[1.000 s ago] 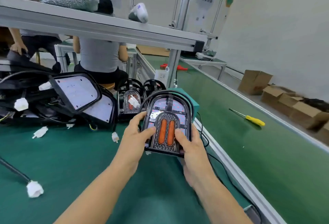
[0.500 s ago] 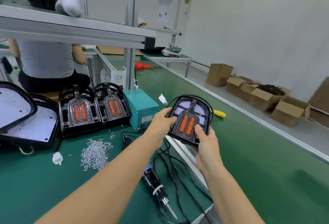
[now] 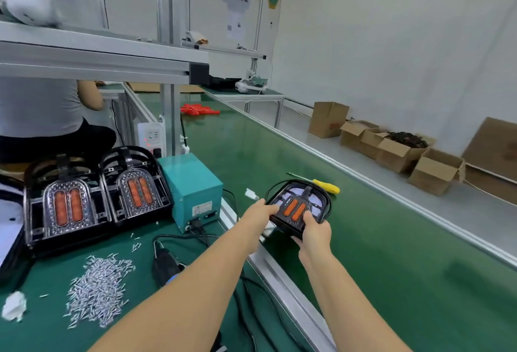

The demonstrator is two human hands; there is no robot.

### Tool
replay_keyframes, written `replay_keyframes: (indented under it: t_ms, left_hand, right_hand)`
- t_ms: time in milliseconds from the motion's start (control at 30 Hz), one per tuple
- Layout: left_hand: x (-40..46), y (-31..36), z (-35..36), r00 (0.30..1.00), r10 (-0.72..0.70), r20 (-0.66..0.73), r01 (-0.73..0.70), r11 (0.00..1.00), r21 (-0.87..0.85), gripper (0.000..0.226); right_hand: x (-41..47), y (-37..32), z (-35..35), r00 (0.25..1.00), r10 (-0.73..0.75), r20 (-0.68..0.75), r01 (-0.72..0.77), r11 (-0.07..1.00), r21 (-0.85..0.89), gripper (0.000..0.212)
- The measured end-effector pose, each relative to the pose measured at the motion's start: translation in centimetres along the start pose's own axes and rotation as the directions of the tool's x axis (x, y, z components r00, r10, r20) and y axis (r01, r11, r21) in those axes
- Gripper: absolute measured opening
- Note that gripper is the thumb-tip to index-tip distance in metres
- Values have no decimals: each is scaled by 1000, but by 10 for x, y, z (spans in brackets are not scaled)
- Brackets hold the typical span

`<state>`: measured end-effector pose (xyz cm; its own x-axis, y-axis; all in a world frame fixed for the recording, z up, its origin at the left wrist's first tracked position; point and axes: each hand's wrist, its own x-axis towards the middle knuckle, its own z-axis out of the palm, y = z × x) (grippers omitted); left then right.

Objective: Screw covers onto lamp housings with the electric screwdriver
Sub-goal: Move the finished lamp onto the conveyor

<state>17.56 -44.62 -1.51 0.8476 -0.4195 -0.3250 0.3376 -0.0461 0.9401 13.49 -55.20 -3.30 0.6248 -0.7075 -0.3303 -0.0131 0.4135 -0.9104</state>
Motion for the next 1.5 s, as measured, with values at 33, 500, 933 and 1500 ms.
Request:
replay_keyframes:
  t_ms: [33, 500, 933, 1500]
  left_hand:
    - [3, -3, 0, 1000, -11, 10, 11, 1000, 11, 62]
    - [16, -25, 6, 947, 241, 212, -261, 194, 946, 62]
    - [-14, -3, -4, 961, 209, 183, -187, 1, 982, 56]
    - [-114, 0, -105, 932, 351, -86, 65, 71, 995, 58]
  right_hand:
    - [6, 2, 3, 1000, 8, -25, -8, 1000, -11, 47]
    - [49, 2, 36, 980, 33, -195, -80, 969, -235, 48]
    - [27, -9, 26, 947, -307, -95, 60, 460, -886, 62]
    - [-96, 18, 96, 821, -176, 543, 567, 137, -812, 58]
